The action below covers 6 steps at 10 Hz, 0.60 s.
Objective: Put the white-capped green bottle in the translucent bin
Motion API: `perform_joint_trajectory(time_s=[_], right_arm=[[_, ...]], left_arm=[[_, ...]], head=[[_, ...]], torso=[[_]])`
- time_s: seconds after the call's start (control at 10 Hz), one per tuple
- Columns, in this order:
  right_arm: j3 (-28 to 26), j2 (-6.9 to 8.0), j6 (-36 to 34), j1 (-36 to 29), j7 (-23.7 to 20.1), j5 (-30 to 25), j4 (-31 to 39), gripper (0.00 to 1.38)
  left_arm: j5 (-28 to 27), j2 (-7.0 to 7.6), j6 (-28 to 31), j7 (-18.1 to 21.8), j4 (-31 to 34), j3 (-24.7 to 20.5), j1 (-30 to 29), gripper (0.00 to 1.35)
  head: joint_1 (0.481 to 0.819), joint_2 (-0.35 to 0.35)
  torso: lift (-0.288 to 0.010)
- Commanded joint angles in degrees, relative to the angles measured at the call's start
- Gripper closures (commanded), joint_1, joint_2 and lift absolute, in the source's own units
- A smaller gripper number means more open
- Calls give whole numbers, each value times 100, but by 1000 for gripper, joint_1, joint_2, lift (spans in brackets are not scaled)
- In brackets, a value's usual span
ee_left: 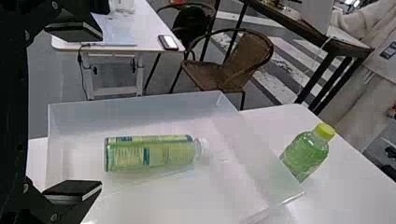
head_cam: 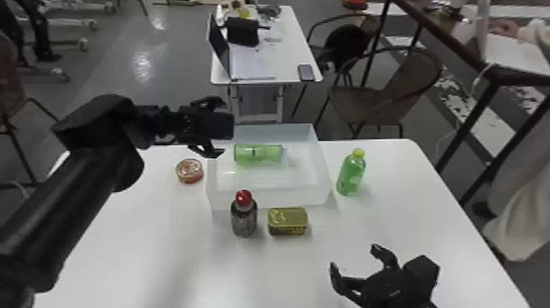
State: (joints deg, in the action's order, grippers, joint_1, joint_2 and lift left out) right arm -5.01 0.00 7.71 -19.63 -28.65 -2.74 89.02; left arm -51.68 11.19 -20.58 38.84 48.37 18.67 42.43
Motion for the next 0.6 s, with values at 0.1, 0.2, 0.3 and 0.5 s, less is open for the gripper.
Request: perform_joint_trajectory(time_s=[0.1,0.2,0.3,0.5], right_arm=[[-27,5,-6,-111,0,19,151,134],[-71,5,-6,-199,0,36,221,134],[-106,5,-6,-269,8,36,309,134],[-220,5,-6,-410,8,28,511,134]], left_arm=[[211,-20,362,44,1060,-681,-886,173],[395,-55,512,53,1447,-1041,-1352,173],[676,-82,608,44,1860,-1437,-1835,173],[1239,-126,898,-158,2809,-1885,-2697,173]], head=[[695,-58],[695,-55],[695,-49],[695,-28]], torso=[[-29],[-29],[-29],[-29]])
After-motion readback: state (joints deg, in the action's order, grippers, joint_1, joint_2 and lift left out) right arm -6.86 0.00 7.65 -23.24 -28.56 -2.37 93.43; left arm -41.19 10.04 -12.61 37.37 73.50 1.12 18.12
